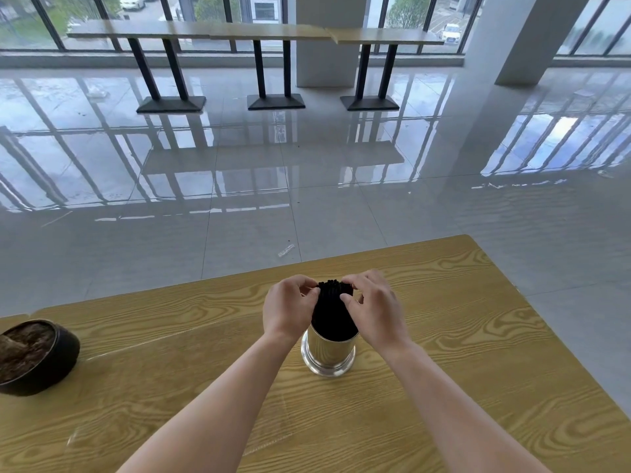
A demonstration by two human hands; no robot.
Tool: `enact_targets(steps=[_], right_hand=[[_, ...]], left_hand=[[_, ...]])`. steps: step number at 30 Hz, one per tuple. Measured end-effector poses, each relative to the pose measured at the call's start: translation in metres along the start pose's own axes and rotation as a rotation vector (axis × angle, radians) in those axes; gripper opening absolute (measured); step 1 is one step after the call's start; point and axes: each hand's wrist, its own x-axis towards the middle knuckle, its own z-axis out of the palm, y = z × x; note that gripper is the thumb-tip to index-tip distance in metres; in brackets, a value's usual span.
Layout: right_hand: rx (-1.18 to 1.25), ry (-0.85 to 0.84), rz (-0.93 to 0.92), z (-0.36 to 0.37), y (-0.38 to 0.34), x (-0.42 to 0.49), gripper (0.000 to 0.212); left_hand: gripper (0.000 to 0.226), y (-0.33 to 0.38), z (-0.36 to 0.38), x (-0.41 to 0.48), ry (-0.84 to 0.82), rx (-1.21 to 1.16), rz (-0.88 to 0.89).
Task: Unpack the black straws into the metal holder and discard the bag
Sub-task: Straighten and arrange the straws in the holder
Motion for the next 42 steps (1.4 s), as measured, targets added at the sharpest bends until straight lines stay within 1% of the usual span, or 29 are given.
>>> enact_targets(steps=[3, 5, 6, 16, 19, 22, 28, 33, 38, 42], right_hand=[[-0.003, 0.066, 0.004, -0.001, 0.002, 0.007, 0.018], [-0.002, 0.075, 0.030, -0.004, 0.003, 0.017, 0.017], [-0.015, 0.051, 0.043, -0.005, 0.003, 0.023, 0.019], [-0.133, -0.416, 0.111, -0.012, -0.014, 0.065, 0.029], [-0.167, -0.507, 0.136, -0.011, -0.017, 0.072, 0.029], [-0.182, -0.552, 0.140, -0.008, -0.016, 0.073, 0.026], [-0.138, -0.479, 0.157, -0.006, -0.014, 0.071, 0.020], [0.015, -0.268, 0.159, -0.012, -0.012, 0.071, 0.016], [0.126, -0.117, 0.052, -0.021, -0.018, 0.070, 0.013], [0.192, 0.004, -0.057, -0.029, -0.033, 0.064, 0.011]], left_hand=[[0.010, -0.001, 0.000, -0.002, -0.003, 0.008, 0.005], [0.010, -0.002, 0.000, -0.003, -0.004, 0.016, 0.008], [0.010, -0.002, 0.000, -0.004, -0.005, 0.017, 0.008], [0.008, -0.002, -0.001, -0.003, -0.010, 0.004, -0.015], [0.008, -0.002, 0.000, -0.003, -0.015, 0.008, -0.011], [0.008, -0.001, -0.001, -0.004, -0.021, 0.011, -0.008], [0.009, -0.002, 0.000, -0.004, -0.012, 0.010, -0.002], [0.004, 0.000, -0.002, -0.006, 0.009, -0.030, -0.004], [0.005, 0.004, -0.006, -0.006, 0.068, -0.122, 0.012], [0.011, 0.015, -0.017, -0.008, 0.193, -0.254, 0.066]])
